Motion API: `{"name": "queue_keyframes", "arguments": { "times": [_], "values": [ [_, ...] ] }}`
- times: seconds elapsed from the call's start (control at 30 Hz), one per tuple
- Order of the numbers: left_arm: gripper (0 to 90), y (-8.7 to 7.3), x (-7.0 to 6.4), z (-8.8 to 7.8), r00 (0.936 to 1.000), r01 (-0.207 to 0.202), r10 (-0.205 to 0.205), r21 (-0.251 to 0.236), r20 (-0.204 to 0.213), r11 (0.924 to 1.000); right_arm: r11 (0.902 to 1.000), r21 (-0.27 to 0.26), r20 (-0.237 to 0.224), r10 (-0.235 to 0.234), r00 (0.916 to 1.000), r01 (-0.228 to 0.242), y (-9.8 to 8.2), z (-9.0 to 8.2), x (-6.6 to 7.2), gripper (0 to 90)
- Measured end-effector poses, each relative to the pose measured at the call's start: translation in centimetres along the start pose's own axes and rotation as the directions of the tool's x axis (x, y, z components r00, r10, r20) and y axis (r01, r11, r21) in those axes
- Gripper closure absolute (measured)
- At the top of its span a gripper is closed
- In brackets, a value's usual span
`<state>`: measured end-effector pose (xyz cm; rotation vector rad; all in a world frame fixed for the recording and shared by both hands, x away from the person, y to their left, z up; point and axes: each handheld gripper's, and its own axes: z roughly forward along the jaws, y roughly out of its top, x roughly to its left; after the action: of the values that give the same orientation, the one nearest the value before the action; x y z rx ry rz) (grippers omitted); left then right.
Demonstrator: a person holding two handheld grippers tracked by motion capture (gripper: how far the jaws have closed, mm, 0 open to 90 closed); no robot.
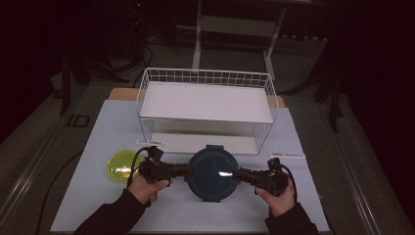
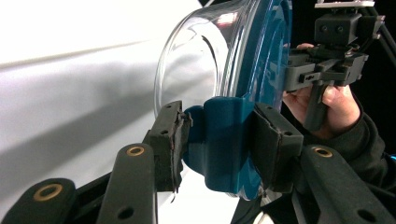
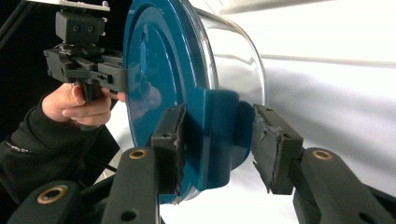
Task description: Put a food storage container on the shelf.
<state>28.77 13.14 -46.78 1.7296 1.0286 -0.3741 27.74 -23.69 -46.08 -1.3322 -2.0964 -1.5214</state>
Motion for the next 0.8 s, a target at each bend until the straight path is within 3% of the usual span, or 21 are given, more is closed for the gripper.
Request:
{"name": "queue_keyframes", "arguments": {
  "times": [0.37,0.8],
  "values": [
    [55.9,2.7,-1.3,-2.0,0.9998,-0.009,0.007,-0.058,-0.018,0.9983,0.9993,-0.025,-0.001,-0.028,0.9996,0.028,3.1,-0.1,1.6,56.4],
    [56.0,7.1,-3.6,-4.7,0.9969,-0.071,0.067,-0.108,-0.041,0.9915,0.9944,-0.073,-0.024,-0.079,0.9966,0.077,7.8,-0.8,3.9,56.5]
  ]
}}
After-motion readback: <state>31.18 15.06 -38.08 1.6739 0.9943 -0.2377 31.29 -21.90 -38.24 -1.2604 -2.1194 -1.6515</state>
